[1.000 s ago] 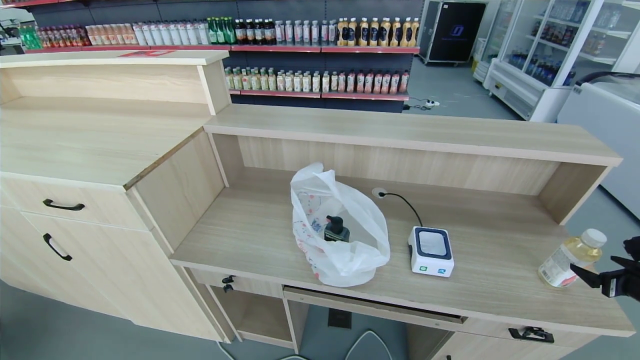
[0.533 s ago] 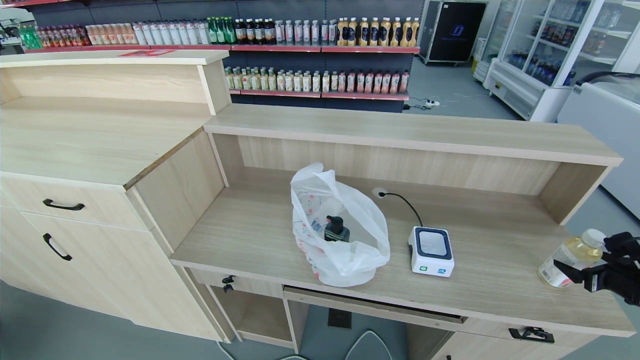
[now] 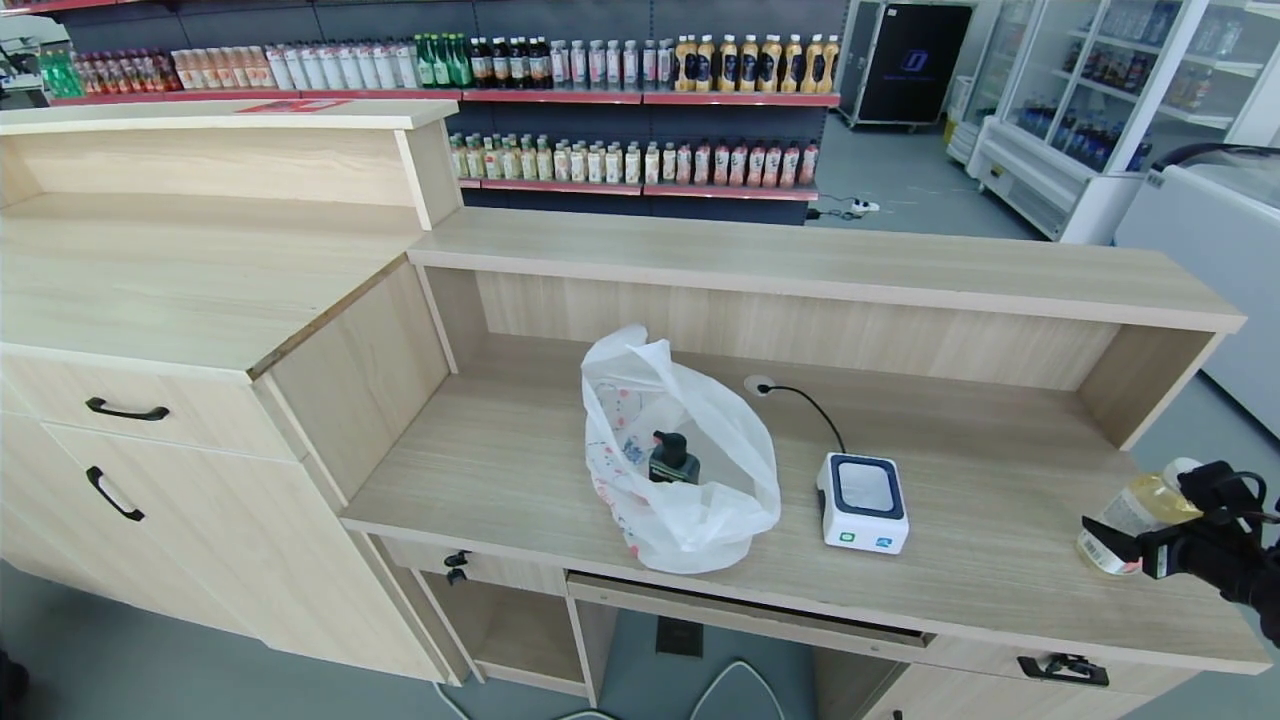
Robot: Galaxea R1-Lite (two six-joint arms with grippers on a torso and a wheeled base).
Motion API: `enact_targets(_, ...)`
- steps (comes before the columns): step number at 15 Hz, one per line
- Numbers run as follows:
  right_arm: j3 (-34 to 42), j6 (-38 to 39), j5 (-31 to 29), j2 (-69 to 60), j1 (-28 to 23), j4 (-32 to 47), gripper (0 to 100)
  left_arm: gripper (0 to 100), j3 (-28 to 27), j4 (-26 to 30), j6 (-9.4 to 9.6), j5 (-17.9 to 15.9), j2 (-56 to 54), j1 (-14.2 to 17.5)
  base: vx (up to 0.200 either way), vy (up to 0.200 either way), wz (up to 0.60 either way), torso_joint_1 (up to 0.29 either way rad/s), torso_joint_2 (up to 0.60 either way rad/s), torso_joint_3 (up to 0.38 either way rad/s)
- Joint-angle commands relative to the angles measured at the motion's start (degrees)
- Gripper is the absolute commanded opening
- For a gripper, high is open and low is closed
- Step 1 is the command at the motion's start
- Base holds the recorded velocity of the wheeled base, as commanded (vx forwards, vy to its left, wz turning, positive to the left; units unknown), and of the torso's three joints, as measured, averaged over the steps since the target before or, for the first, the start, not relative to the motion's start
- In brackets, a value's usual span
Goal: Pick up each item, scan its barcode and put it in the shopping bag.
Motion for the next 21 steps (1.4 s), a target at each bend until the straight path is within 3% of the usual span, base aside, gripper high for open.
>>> enact_targets(1,-0.28,-0.03,0.03,0.43,0.55,-0.11,100,100,0.0,-0.01,-0.01,0.0,0.0,0.01,0.0,0.0,0.0,0.0,0.0,0.0)
enact_targets(17,-3.27,-0.39,-0.23,4.3,2.66,-3.89,100,100,-0.09,-0.01,-0.01,0.0,0.0,0.01,0.0,0.0,0.0,0.0,0.0,0.0)
enact_targets(18,-3.36,-0.39,-0.32,4.48,2.83,-3.97,0,100,0.0,-0.01,-0.01,0.0,0.0,0.01,0.0,0.0,0.0,0.0,0.0,0.0)
enact_targets(21,-3.8,-0.39,-0.32,4.57,3.01,-4.24,0,100,0.0,-0.01,-0.01,0.0,0.0,0.01,0.0,0.0,0.0,0.0,0.0,0.0)
